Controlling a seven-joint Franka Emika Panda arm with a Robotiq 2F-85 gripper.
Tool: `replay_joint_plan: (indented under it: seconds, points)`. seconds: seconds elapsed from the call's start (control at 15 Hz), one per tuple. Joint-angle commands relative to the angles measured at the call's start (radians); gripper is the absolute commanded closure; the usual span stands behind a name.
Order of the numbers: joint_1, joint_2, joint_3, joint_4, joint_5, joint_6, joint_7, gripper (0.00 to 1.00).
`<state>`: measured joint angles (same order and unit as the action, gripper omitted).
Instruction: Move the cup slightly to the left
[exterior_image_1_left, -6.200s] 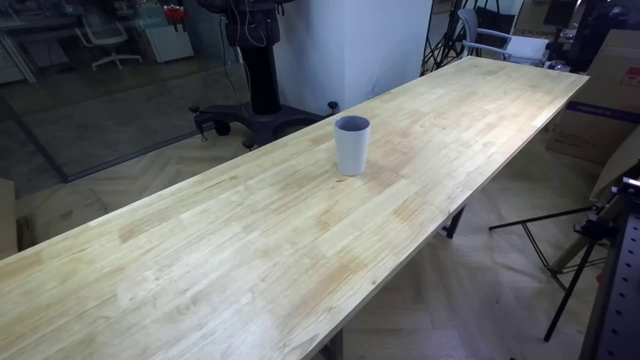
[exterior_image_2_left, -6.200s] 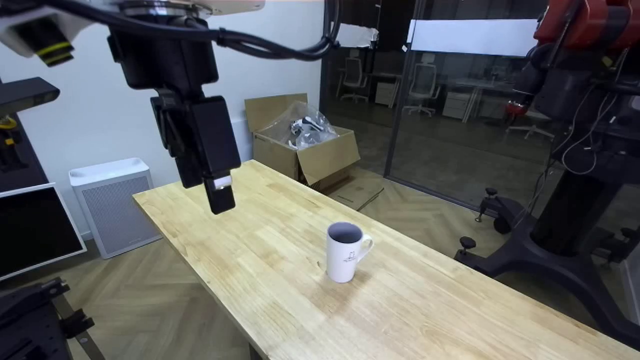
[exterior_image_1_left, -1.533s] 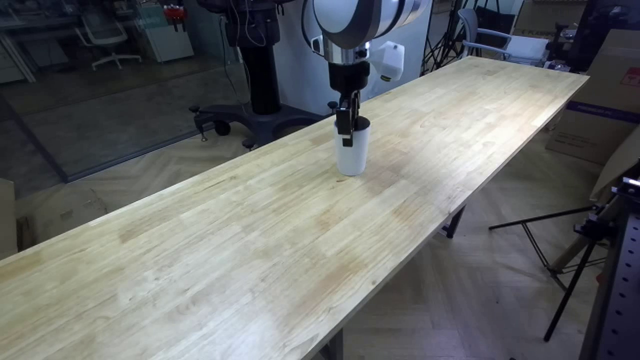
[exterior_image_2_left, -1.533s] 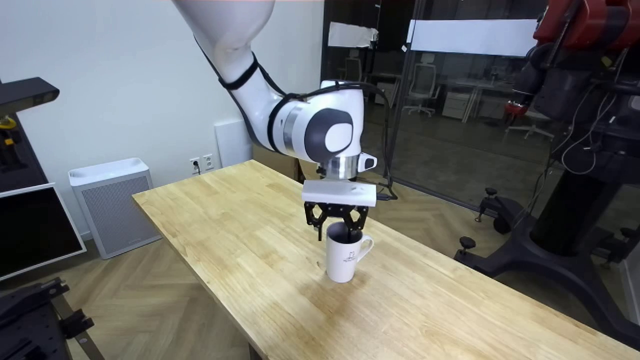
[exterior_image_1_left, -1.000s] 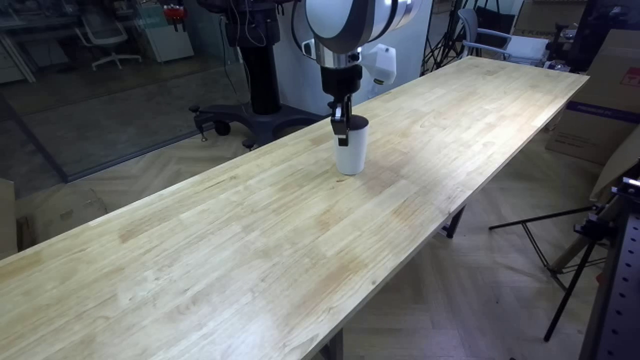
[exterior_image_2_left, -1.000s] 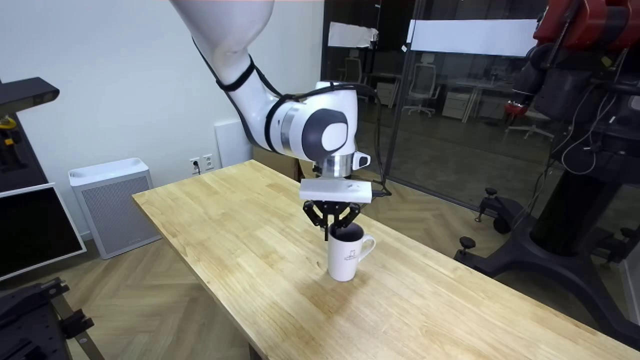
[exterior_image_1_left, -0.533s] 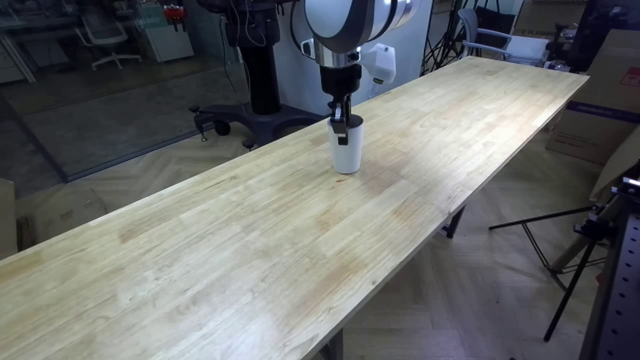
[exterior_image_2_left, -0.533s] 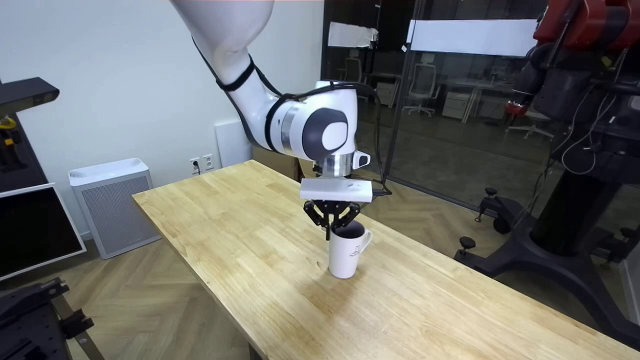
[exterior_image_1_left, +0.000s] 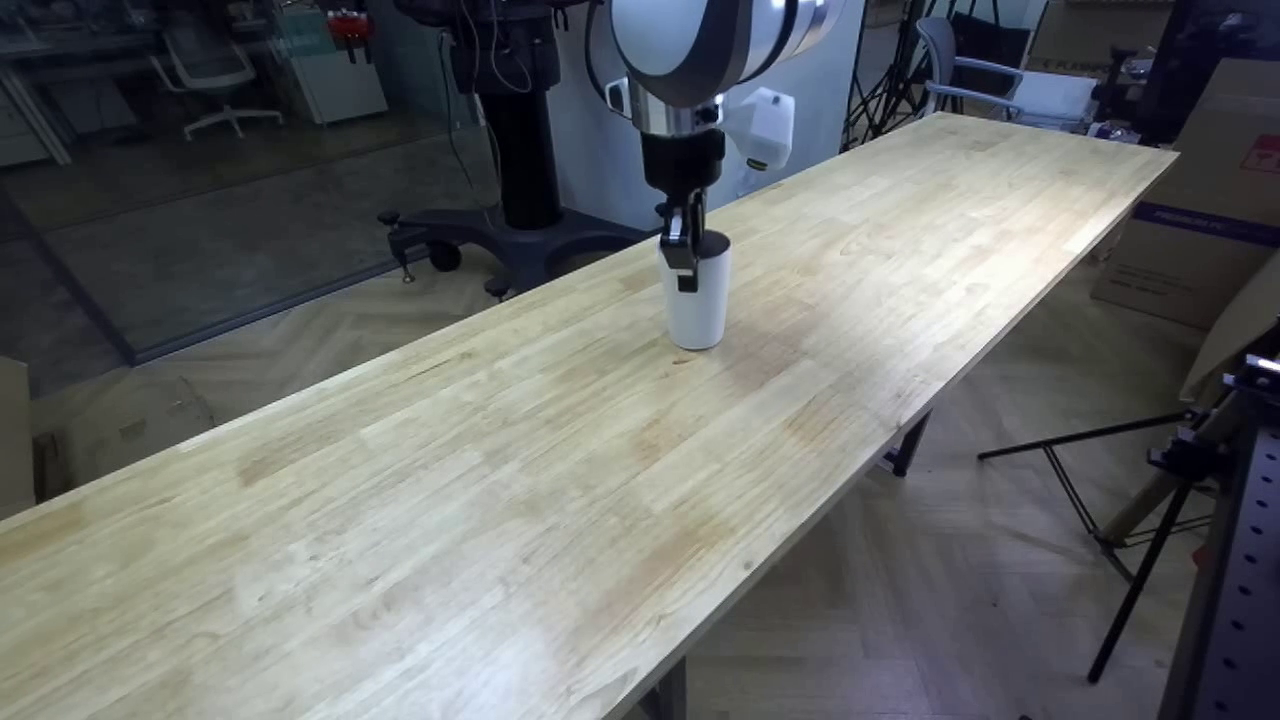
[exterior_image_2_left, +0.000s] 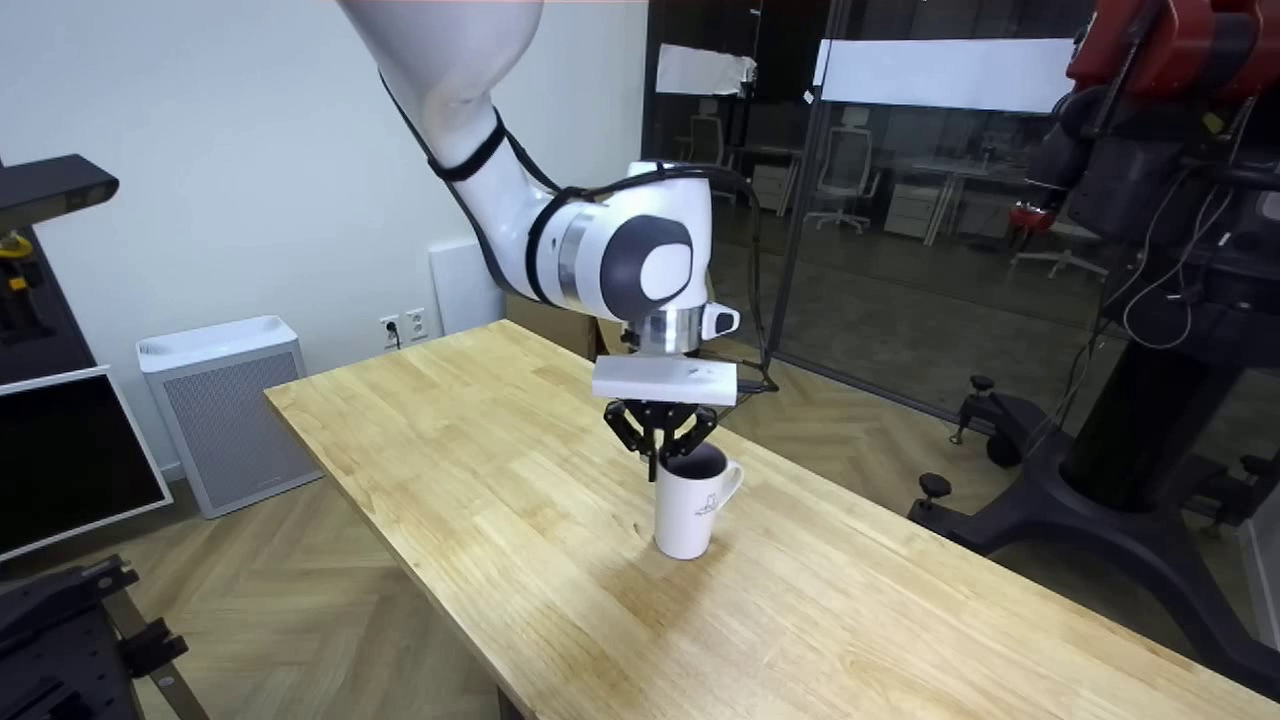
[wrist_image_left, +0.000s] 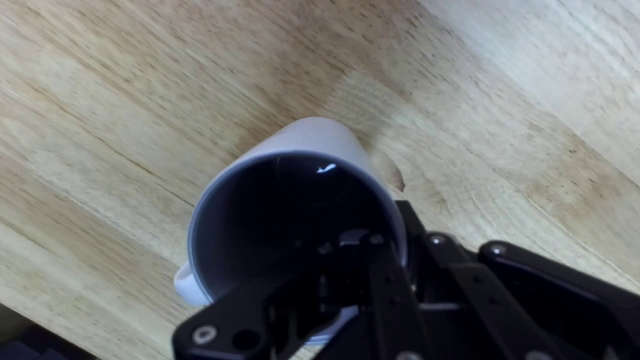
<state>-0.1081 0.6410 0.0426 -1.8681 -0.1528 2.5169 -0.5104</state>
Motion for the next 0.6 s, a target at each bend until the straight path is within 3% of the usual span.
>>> replay_joint_plan:
  seconds: [0.0,0.27,0.53]
  points:
    - [0.051,-0.112,-0.029,-0.14,-0.009,0.009,0.171,0.98]
    - [0.112,-0.19,-0.035,-0.272,-0.004,0.061,0.343,0.98]
    - [0.181,-0.211,-0.037,-0.343,0.001,0.191,0.495,0.98]
